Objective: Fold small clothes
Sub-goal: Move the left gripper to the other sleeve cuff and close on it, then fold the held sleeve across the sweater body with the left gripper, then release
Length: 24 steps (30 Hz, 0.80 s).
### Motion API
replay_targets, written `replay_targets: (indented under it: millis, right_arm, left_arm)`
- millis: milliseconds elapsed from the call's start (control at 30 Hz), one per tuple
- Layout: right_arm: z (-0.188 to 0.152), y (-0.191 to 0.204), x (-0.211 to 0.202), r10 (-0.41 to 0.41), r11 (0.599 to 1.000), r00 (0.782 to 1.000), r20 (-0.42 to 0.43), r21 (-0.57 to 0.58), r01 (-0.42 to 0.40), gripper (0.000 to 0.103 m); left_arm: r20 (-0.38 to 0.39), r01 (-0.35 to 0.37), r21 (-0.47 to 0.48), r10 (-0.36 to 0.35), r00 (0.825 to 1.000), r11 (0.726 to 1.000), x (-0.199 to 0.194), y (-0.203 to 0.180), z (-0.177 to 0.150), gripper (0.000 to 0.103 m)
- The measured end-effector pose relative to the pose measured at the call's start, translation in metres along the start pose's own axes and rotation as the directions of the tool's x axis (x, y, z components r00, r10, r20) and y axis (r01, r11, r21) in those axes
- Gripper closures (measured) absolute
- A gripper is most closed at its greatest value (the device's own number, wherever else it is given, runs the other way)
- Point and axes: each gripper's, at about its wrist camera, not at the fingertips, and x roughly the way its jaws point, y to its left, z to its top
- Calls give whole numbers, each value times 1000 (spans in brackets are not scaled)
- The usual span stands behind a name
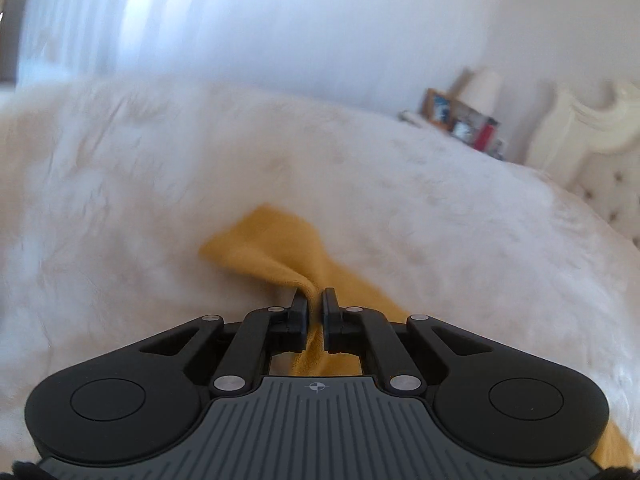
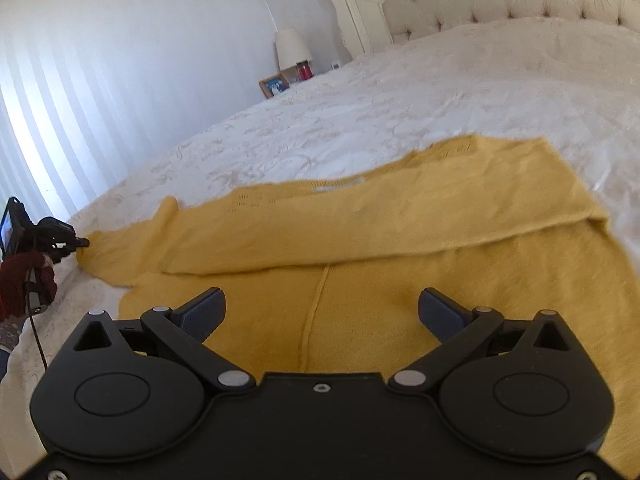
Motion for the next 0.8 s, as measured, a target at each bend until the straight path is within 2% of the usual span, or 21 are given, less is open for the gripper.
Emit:
replay_targets:
  millis: [200,400,533,600,667,800]
  right_arm:
    - [13,-26,-36,-29,999,1000,-6,-45,28,1]
    - [21,-66,-76,-88,993,996,-5,-79,87,1]
    - [15,-84,-98,-138,980,988,70,-132,146,1]
    - [11,-94,-104,-137,984,985,101,-101,147,1]
    - [13,-106,-105,-103,991,992,71,-78,108,1]
    - [18,-110,-109,-111,987,991,79,-108,119,1]
  left_arm:
    - [28,110,110,-114,993,988,-64,-60,5,97]
    - [44,222,193,-235,971,956,-133,-129,-8,97]
    - [59,267,241,-288,956,933,-174,-177,-28,97]
    - [66,271,274,-299,952,923,-183,-199,-36,96]
    - [63,286,297,-318,946,911,-186,-222,-43,96]
    - [42,326,340,-361,932,882,-183,-268,-63,96]
